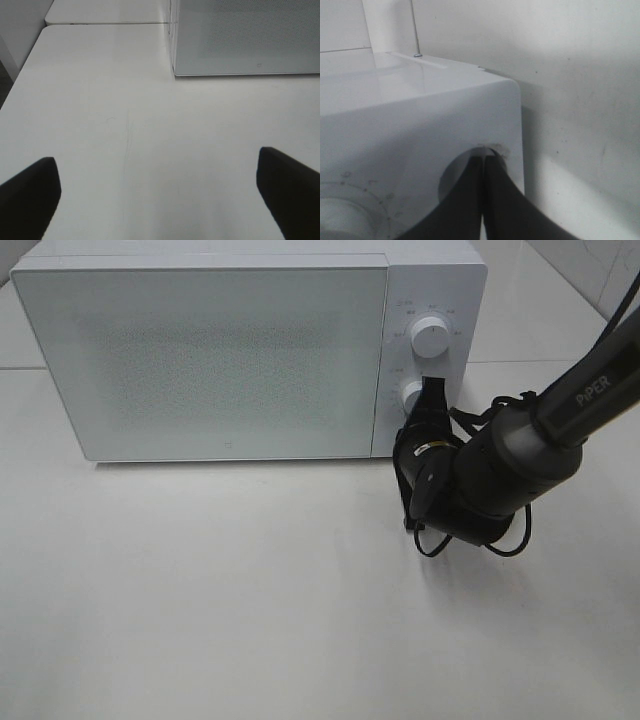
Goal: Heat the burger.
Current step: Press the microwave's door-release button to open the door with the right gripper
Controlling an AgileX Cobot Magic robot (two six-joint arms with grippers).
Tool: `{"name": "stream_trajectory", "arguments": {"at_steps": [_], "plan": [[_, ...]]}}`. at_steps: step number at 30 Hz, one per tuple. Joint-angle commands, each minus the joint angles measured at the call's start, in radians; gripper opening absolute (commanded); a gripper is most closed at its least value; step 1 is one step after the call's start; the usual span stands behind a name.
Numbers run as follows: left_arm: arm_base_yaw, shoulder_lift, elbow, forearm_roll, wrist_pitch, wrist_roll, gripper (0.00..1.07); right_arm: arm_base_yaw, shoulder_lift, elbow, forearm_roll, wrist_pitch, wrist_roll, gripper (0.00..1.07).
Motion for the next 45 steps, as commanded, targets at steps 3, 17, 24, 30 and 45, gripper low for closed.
{"name": "stream_trajectory", "arguments": {"at_steps": [3,17,24,30,45], "plan": [[-0.001,-0.018,0.004,-0.001,-0.001,-0.001,1.0,-0.023,-0.006,-0.068,-0.032,-0.17,-0.028,0.0],[-0.001,-0.018,0.004,-0.001,-0.001,-0.001,1.0,-0.057,-0.006,-0.119,-0.05,-0.182,-0.058,0.0],[-0.001,-0.018,0.004,-0.001,-0.001,-0.001,1.0,-0.053,-0.009,-0.117,-0.052,-0.155,-0.064,0.0],[-0.001,-0.018,0.004,-0.001,-0.001,-0.001,1.0,-0.044,-0.035,-0.086,-0.044,-0.11,-0.066,0.0],[-0.001,-0.018,0.004,-0.001,-0.001,-0.001,1.0,-0.042,-0.128,0.06,-0.041,0.079,-0.075,0.0]]}}
